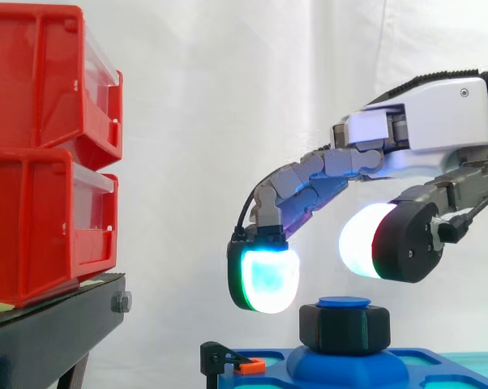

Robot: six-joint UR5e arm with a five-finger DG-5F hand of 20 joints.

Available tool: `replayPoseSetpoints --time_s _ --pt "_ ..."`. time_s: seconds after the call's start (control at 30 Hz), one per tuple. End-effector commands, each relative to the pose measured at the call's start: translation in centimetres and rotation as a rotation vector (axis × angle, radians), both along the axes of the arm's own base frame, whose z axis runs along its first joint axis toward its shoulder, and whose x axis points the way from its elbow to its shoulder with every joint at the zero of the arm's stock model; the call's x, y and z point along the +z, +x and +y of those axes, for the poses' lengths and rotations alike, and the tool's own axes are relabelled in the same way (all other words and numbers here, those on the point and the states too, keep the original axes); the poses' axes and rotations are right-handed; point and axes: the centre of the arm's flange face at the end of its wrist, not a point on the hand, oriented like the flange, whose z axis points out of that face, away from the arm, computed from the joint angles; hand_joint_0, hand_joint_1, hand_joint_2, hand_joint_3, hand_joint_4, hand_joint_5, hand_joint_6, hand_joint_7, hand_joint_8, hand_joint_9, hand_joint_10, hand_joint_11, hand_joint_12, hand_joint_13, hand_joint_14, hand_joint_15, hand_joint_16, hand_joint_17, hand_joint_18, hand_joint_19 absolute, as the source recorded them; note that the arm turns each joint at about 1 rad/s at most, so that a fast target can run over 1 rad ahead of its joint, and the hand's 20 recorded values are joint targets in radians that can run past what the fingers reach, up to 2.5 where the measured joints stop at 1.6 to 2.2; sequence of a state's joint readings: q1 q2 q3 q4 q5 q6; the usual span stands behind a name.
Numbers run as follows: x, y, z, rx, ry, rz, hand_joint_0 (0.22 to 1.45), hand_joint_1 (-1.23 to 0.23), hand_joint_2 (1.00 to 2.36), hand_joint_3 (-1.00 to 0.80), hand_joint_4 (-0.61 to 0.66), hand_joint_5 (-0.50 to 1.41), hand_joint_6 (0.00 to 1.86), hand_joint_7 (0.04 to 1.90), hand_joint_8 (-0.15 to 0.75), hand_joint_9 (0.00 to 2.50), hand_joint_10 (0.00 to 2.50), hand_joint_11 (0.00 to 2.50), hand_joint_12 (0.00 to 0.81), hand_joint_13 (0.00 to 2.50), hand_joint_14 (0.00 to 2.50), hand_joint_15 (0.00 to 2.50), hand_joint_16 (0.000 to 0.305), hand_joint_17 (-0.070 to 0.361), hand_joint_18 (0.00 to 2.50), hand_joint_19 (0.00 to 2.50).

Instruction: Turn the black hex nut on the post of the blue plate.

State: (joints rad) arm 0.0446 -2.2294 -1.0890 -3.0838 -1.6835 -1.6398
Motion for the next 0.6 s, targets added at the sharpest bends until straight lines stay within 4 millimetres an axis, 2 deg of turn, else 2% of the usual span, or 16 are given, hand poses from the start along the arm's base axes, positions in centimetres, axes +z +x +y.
replayPoseSetpoints --time_s 0.0,0.57 --pt "-0.1 -0.2 0.0 0.001 -0.001 0.019 0.5 -0.25 1.0 -0.5 0.23 -0.17 0.5 1.06 0.283 0.45 0.0 0.06 0.362 0.42 0.0 0.08 0.053 0.119 0.31 0.24" --pt "-0.3 -0.8 -1.5 0.013 0.001 0.04 0.5 -0.26 1.0 -0.5 0.21 -0.17 0.5 1.14 0.283 0.46 0.0 0.06 0.364 0.44 0.0 0.09 0.053 0.119 0.33 0.25"
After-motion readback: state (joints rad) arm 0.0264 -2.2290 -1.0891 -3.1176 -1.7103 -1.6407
